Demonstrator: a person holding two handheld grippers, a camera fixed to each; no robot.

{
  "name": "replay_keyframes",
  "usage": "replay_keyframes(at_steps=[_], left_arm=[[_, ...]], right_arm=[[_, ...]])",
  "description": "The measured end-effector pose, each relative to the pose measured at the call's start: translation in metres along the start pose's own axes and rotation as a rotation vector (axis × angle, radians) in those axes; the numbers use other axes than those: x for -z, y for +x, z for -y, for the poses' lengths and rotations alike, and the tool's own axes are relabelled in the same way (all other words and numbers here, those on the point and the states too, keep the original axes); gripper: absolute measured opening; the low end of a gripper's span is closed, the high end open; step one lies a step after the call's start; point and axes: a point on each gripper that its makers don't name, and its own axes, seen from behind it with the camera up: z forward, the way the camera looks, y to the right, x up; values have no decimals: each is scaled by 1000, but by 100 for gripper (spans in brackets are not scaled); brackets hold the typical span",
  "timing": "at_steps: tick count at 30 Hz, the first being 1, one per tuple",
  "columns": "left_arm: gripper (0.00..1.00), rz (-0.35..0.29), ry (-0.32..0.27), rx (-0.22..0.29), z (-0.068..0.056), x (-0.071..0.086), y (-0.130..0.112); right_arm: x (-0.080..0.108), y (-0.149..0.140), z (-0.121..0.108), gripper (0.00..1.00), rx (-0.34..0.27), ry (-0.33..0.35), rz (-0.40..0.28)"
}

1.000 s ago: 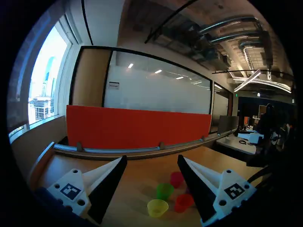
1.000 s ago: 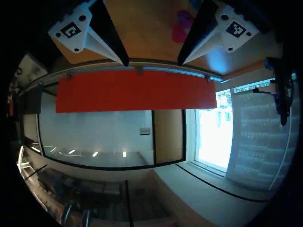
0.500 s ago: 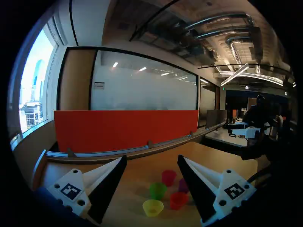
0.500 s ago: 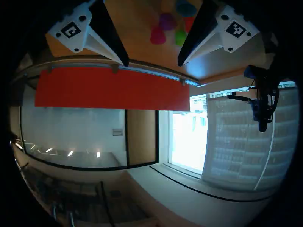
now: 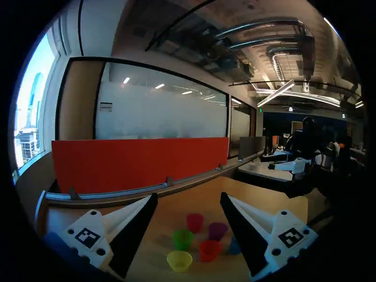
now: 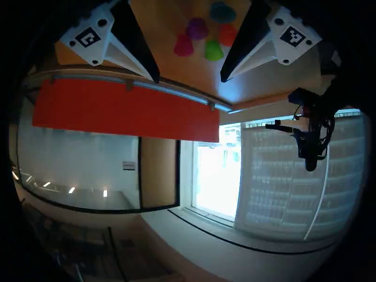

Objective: Pour water

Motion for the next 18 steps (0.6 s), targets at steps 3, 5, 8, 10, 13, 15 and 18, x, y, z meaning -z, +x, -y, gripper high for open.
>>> replay_keyframes(at_steps=[3, 5, 8, 10, 13, 15, 18], left_arm=[[99, 11, -27, -2, -4, -2, -2], [99, 24, -49, -1, -7, -4, -4], [99, 43, -70, 0, -7, -7, -7], [99, 55, -78, -5, -6, -9, -10], [99, 75, -92, -20, -5, -12, -15], [99, 88, -103, -31, -6, -14, -19], [99, 109, -122, -50, -8, -16, -25]], right_arm=[[-2, -4, 3, 100, -4, 14, 15], [-3, -6, 6, 100, -11, 30, 29], [-4, -9, 9, 100, -12, 53, 53], [-4, -13, 13, 100, -4, 69, 74], [-4, -18, 17, 100, 15, 89, 103], [-4, -21, 20, 100, 26, 101, 119], [-3, -27, 25, 100, 41, 120, 143]])
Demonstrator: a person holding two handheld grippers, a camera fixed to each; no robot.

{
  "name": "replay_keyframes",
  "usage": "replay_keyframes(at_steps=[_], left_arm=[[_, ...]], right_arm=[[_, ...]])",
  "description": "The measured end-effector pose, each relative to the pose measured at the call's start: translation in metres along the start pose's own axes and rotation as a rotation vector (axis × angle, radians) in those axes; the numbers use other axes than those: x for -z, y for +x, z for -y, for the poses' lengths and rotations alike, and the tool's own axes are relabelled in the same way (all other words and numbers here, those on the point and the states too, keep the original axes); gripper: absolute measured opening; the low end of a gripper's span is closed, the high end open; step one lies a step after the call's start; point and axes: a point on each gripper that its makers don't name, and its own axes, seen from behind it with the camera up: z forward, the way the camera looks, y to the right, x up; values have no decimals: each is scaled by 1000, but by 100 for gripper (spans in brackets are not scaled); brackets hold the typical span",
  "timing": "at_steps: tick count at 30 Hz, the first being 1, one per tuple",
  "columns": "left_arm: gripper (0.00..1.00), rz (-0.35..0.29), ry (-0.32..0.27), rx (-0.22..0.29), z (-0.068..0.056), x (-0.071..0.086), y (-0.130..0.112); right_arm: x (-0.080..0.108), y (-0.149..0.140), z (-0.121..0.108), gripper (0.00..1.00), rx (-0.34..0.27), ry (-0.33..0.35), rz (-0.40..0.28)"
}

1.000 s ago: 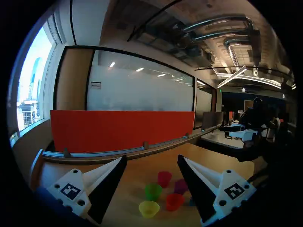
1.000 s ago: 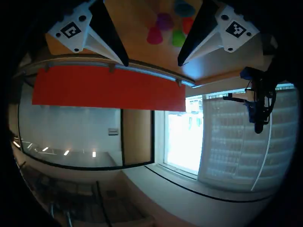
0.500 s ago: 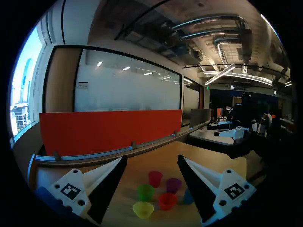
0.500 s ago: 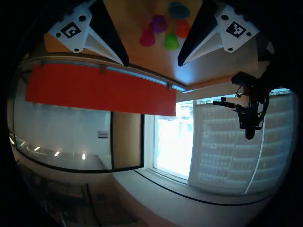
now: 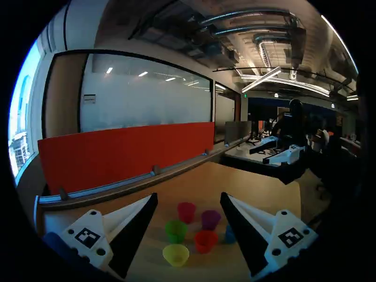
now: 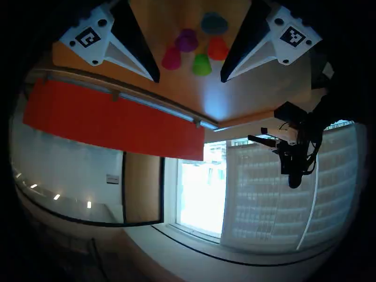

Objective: Pour water

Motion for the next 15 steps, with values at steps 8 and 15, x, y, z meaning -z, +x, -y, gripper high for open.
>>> replay_keyframes(at_steps=[8, 15], left_arm=[[99, 60, -33, -53, -3, -10, -17], [99, 96, -32, -60, 4, -18, -29]], right_arm=[[-3, -15, 14, 100, 13, 52, 57], [-8, -26, 23, 100, 24, 81, 82]])
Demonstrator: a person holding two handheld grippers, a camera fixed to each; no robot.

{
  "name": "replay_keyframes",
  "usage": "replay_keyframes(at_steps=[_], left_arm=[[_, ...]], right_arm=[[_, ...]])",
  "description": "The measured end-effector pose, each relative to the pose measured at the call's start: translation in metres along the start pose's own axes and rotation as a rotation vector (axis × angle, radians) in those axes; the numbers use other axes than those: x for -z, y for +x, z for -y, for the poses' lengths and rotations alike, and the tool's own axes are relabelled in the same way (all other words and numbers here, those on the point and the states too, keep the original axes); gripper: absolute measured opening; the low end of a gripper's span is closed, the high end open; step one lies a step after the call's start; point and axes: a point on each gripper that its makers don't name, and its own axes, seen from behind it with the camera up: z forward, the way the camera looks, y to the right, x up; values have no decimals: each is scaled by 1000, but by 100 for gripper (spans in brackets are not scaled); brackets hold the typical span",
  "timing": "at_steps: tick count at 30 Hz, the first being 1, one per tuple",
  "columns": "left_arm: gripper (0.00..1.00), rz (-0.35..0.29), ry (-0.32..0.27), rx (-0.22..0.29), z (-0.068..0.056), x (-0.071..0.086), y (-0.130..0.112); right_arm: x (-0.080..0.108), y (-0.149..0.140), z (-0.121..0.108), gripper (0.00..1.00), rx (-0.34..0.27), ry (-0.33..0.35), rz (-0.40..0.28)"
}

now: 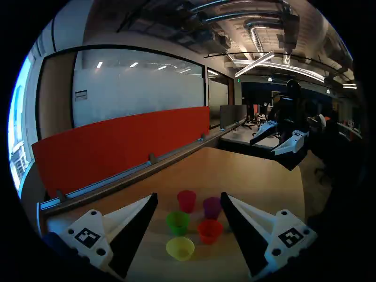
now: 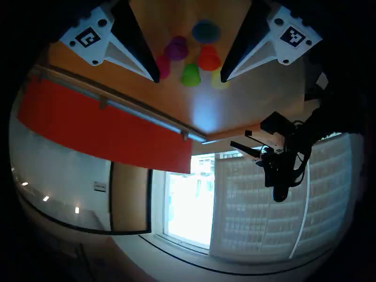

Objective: Pour water

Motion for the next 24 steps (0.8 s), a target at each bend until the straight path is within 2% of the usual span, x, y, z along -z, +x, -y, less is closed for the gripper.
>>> replay_keyframes(at_steps=[9, 24], left_arm=[[99, 30, -5, -7, 5, -7, -12], [99, 84, -47, -27, -4, -16, -40]], right_arm=[[-7, -23, 11, 100, 11, 42, 58], [-20, -61, 16, 100, 33, 87, 146]])
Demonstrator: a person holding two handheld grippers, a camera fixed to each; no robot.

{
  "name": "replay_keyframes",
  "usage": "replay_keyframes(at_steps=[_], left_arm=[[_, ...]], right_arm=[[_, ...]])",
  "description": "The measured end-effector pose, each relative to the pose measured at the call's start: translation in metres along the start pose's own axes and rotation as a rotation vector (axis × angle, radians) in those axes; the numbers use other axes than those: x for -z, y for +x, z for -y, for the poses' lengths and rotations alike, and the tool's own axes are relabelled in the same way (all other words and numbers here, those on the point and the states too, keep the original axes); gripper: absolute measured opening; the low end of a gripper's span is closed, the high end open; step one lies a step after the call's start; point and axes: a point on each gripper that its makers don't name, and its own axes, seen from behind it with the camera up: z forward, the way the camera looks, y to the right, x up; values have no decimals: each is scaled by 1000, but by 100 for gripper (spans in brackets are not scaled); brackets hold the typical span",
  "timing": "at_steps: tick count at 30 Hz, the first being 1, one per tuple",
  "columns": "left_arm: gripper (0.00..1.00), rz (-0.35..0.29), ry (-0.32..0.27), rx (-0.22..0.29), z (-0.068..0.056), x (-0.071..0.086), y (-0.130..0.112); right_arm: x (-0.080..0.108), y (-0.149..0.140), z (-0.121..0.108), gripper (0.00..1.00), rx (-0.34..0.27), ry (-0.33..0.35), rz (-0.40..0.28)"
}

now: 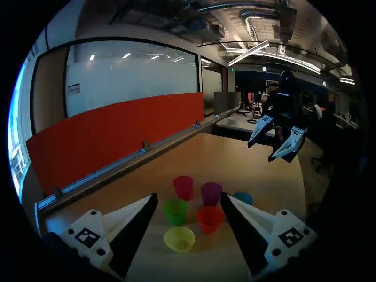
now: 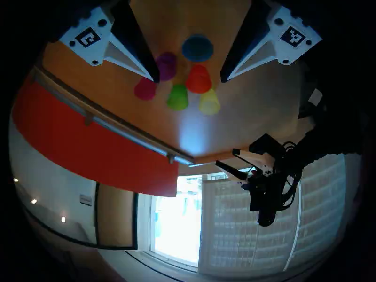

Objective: Pour water

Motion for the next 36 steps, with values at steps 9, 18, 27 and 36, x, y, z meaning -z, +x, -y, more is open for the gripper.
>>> replay_keyframes(at_steps=[9, 18, 27, 36], left_arm=[[99, 33, 1, 12, 2, -11, -18], [100, 73, 1, 16, 2, -22, -41], [100, 97, -6, 8, 4, -30, -50], [100, 119, -6, -1, 6, -34, -57]], right_arm=[[-18, -29, 4, 100, 12, 21, 55], [-36, -58, 4, 100, 14, 40, 111], [-53, -90, 12, 100, 24, 74, 164], [-66, -111, 13, 100, 12, 89, 198]])
